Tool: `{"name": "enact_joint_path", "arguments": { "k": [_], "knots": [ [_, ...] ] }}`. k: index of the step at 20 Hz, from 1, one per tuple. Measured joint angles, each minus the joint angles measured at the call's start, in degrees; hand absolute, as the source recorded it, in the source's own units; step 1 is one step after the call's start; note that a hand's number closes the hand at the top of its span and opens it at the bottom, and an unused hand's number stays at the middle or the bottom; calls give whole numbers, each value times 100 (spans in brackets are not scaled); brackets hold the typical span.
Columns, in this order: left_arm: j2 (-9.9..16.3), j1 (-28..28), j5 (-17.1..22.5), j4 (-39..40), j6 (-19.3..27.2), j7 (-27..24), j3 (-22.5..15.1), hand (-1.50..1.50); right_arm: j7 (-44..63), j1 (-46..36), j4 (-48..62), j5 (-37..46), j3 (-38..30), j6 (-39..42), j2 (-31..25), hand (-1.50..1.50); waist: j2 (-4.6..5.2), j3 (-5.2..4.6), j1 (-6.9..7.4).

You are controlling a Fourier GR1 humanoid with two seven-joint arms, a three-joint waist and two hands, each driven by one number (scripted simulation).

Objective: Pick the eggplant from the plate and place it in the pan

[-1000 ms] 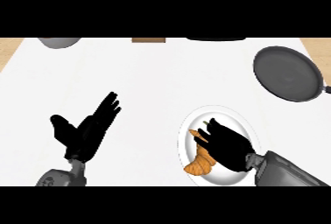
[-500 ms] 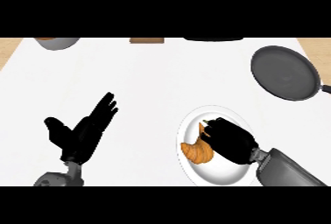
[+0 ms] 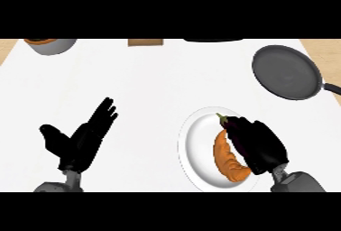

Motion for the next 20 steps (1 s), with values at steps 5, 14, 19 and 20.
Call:
{"name": "enact_joint_path", "arguments": {
  "k": [5, 14, 19, 20],
  "knots": [
    [36, -5, 5, -98, -19, 145, 3, 0, 419, 360, -952, -221, -647, -648, 184, 150, 19, 13, 53],
    [-6, -61, 26, 43, -167, 45, 58, 0, 556, 711, -2352, -1897, -1785, -911, 809, 150, 51, 19, 130],
    [-126, -66, -124, -2, -145, 73, -62, 0, 287, 457, -1903, -2913, -2662, -863, 847, 150, 67, 20, 206],
    [-112, -57, -105, 23, -202, 52, -16, 0, 174, 380, -1717, -3057, -2828, -852, 803, 150, 69, 19, 215]
  ]
}}
